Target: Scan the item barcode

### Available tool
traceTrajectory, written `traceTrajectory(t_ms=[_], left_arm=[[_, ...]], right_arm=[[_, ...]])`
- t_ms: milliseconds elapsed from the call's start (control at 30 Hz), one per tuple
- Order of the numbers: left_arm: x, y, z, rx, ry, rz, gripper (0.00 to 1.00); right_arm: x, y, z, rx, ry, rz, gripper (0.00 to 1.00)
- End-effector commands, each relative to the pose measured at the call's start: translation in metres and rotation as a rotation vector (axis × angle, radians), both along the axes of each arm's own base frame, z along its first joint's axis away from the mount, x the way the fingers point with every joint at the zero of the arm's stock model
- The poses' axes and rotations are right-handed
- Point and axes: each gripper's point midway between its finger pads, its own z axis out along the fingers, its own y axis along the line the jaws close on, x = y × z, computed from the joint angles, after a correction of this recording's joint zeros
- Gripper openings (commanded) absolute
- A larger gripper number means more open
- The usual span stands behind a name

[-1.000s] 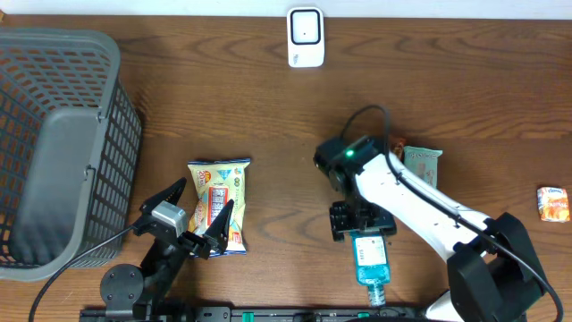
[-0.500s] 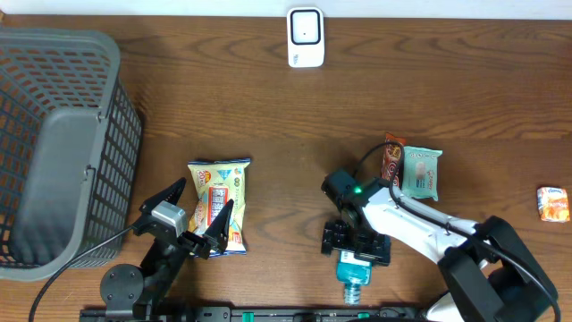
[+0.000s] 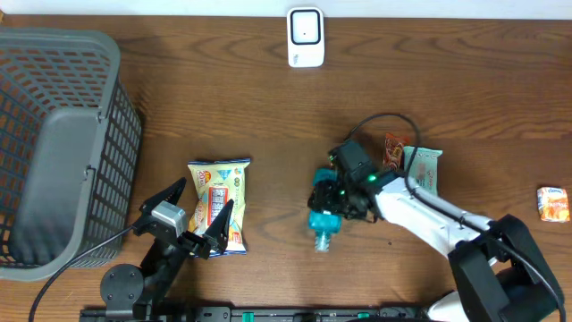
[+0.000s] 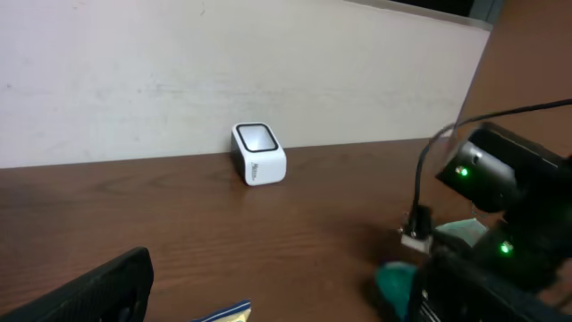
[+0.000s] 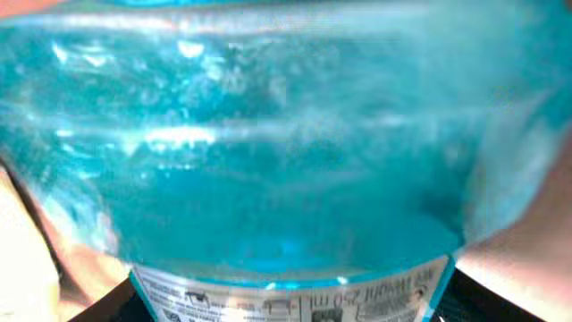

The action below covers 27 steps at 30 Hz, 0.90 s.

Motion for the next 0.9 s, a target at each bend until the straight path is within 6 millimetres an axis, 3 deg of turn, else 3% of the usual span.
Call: traceTrajectory(t_ms=[0, 200, 467, 633, 767, 867], left_arm=[[-0.002, -0.002, 0.002, -0.004, -0.007, -0.014, 0.98], [-0.002, -0.002, 0.002, -0.005, -0.007, -0.014, 0.98], [-0.002, -0.002, 0.002, -0.005, -0.007, -0.014, 0.98], [-0.002, -0.002, 0.002, -0.004, -0.007, -0.014, 0.98], [-0.002, -0.002, 0.002, -0.004, -0.008, -0.014, 0.98], [-0.002, -0.002, 0.002, -0.004, -0.007, -0.014, 0.98]], right_arm=[[0.021, -0.015, -0.015, -0.069, -0.139, 0.199, 0.51], [0.024, 0.010, -0.003, 0.043, -0.262, 0.448, 0.52], [0.003, 0.040, 0.015, 0.254, -0.291, 0.632, 0.57], [0.022, 0.018, 0.001, 0.088, -0.282, 0.499, 0.83], [0.044, -0.003, -0.001, -0.034, -0.305, 0.387, 0.90], [0.058, -0.005, 0.012, -0.034, -0.316, 0.360, 0.91]])
